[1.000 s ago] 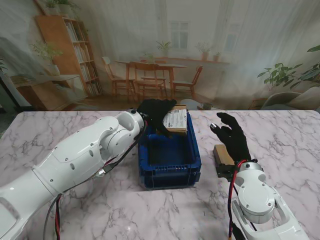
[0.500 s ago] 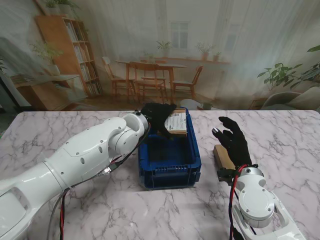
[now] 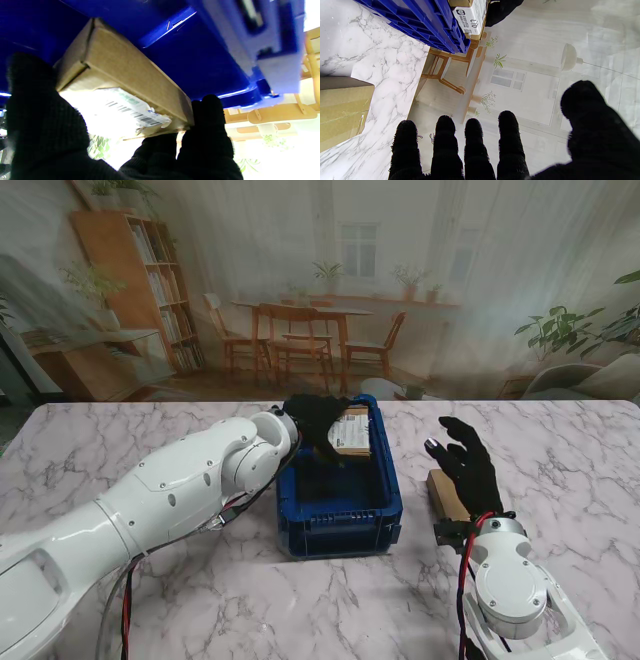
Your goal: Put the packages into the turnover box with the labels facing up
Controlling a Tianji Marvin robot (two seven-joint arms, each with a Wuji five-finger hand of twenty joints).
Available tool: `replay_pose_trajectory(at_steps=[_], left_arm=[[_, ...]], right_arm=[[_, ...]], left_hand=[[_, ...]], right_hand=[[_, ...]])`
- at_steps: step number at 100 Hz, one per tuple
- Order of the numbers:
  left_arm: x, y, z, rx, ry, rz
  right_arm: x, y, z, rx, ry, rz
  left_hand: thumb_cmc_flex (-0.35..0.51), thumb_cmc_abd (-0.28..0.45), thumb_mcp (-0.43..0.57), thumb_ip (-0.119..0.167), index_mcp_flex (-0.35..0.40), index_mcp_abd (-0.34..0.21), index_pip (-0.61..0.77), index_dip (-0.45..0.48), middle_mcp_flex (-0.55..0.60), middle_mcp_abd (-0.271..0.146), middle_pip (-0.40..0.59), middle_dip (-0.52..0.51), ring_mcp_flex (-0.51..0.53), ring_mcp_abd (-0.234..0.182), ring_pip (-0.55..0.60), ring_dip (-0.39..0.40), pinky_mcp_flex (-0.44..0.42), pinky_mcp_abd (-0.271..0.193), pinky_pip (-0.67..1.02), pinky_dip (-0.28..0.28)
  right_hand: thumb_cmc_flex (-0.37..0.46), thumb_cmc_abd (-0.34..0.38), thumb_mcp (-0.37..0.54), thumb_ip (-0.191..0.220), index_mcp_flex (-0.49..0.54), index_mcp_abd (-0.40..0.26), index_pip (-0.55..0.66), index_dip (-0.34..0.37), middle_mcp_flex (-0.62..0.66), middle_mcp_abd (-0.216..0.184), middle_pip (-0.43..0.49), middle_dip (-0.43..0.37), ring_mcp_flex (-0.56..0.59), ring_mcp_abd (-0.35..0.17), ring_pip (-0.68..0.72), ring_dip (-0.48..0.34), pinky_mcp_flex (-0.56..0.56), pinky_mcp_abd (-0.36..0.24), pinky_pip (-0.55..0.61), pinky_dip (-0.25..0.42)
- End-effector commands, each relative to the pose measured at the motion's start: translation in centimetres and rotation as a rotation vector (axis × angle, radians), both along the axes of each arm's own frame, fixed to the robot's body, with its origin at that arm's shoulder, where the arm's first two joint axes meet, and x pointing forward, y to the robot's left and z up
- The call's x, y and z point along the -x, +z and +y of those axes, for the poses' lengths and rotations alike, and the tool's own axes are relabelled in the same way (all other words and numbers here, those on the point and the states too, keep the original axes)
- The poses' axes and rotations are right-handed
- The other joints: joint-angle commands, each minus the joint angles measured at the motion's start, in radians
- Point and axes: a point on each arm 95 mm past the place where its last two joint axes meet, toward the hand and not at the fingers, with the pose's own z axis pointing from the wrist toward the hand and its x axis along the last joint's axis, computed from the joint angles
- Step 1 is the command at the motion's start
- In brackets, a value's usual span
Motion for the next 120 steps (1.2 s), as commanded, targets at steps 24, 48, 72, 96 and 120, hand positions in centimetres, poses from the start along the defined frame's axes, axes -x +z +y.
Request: replay_pose_trajectory(at_steps=[24,48,72,96,120], left_arm=[[0.0,-0.4,0.2,0.009,0.023,0.021],[0.0,-0.9,0.5,0.003,0.016,0.027],[0.0,-1.3,0.8,-0.025,0.010,0.046],[0.2,-1.4,0.9,-0.042,0.008,0.060],[0.3,-1.5,0.9,-0.047,0.005,0.069]], right_arm=[[-0.1,-0.2,0.5,-0.014,-0.003,0.023],[-0.2,-0.2,0.6,-0.019,-0.009,0.035],[-0.3,-0.2,0.7,-0.016,-0.017,0.042],[-0.4,-0.3,0.7,-0.014,-0.019,0.047],[-0.4,-0.2,0.8,-0.013,-0.020,0.049]], left_hand=[[0.353,0.388,0.259,0.091,0.080,-0.060,0.048,-0.010,0.068,-0.081,0.172,-0.168,0.069,-0.093,0.141,-0.021,-0.040,-0.079,0.006,0.022],[0.183,0.396,0.133,0.015,0.078,-0.062,-0.070,-0.120,-0.038,0.006,-0.006,-0.354,-0.050,-0.024,0.001,-0.207,-0.130,-0.029,-0.078,-0.008],[-0.031,0.405,0.121,-0.010,0.013,-0.043,-0.169,-0.227,-0.206,0.087,-0.239,-0.621,-0.228,0.055,-0.120,-0.469,-0.230,0.029,-0.236,-0.138],[-0.052,0.403,0.120,-0.011,-0.031,-0.053,-0.189,-0.251,-0.266,0.100,-0.283,-0.658,-0.295,0.073,-0.125,-0.521,-0.263,0.049,-0.271,-0.177],[-0.076,0.408,0.118,-0.013,-0.060,-0.066,-0.199,-0.261,-0.308,0.089,-0.289,-0.671,-0.316,0.079,-0.125,-0.539,-0.276,0.065,-0.291,-0.191]], right_hand=[[0.019,0.025,0.007,0.012,0.000,-0.050,-0.015,-0.015,-0.028,-0.007,-0.013,-0.009,0.033,-0.022,-0.019,0.010,0.011,0.012,0.005,0.043],[0.029,0.025,0.005,0.012,-0.008,-0.050,-0.013,-0.013,-0.036,-0.003,-0.010,-0.008,0.029,-0.022,-0.014,0.014,0.008,0.018,0.008,0.054],[0.031,0.022,0.011,0.010,-0.022,-0.048,-0.015,-0.013,-0.044,-0.001,-0.004,-0.006,0.023,-0.022,-0.013,0.015,0.000,0.026,0.007,0.058],[0.033,0.020,0.018,0.010,-0.028,-0.047,-0.015,-0.012,-0.047,-0.001,0.001,-0.005,0.020,-0.022,-0.013,0.015,-0.003,0.028,0.006,0.060],[0.033,0.015,0.023,0.008,-0.031,-0.048,-0.014,-0.012,-0.049,0.000,0.003,-0.005,0.019,-0.023,-0.013,0.014,-0.005,0.029,0.005,0.059]])
